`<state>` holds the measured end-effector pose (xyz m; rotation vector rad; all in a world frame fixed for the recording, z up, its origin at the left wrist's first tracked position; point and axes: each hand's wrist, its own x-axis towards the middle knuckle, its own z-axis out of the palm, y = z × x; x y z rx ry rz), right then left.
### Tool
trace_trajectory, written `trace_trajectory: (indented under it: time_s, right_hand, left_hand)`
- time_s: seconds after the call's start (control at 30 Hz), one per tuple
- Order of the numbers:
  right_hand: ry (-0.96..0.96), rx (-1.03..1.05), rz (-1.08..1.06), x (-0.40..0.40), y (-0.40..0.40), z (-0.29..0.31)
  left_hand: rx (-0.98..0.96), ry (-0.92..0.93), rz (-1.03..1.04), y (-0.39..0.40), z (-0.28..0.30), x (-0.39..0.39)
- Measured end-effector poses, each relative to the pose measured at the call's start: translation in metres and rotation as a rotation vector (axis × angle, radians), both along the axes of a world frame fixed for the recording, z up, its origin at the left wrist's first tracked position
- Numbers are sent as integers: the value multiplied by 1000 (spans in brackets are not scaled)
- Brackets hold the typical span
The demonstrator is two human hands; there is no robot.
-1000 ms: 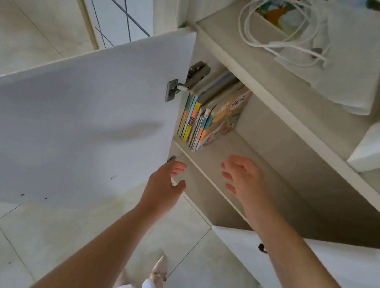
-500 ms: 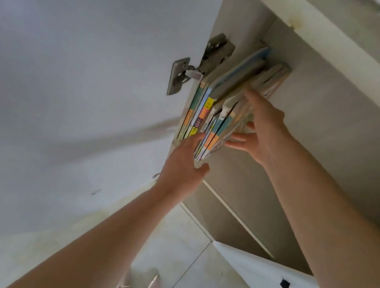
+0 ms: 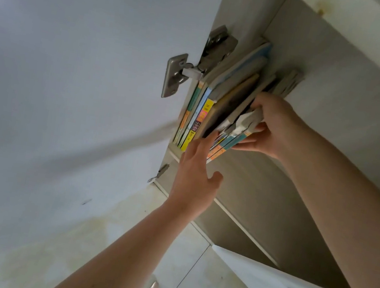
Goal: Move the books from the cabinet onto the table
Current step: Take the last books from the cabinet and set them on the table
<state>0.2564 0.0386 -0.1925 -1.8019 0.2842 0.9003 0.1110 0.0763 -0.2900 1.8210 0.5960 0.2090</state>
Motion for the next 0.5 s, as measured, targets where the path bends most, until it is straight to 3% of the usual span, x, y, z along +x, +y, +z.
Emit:
trace_trajectory:
  time_s: [0.37,0.5]
  right_hand:
    - [13,-63,73,5,5,5]
    - [28,-59,67,8,2,7]
  left_hand:
    - [-79,-14,53,7,-5,12]
    - [-10,2,64,5,-10,24]
